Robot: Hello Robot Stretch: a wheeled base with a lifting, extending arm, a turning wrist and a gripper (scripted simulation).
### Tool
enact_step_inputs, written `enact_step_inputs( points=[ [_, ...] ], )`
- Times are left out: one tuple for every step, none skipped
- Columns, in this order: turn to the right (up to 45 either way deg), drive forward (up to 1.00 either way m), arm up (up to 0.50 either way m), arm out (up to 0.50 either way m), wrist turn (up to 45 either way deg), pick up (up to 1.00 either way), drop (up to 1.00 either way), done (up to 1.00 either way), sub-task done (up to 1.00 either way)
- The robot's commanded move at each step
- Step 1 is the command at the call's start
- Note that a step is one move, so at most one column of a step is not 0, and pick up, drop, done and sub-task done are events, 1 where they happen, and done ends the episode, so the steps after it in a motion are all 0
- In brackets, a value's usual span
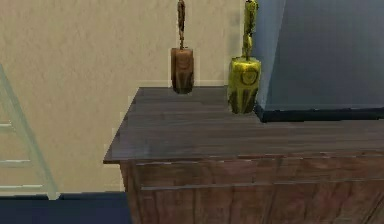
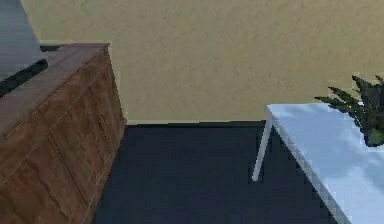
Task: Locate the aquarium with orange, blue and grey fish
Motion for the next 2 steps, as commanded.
enact_step_inputs(
  points=[
    [36.0, 0.00, 0.00, 0.00, 0.0, 0.00, 0.00, 0.00, 0.00],
    [0.0, 0.00, 0.00, 0.00, 0.0, 0.00, 0.00, 1.00, 0.00]
  ],
)
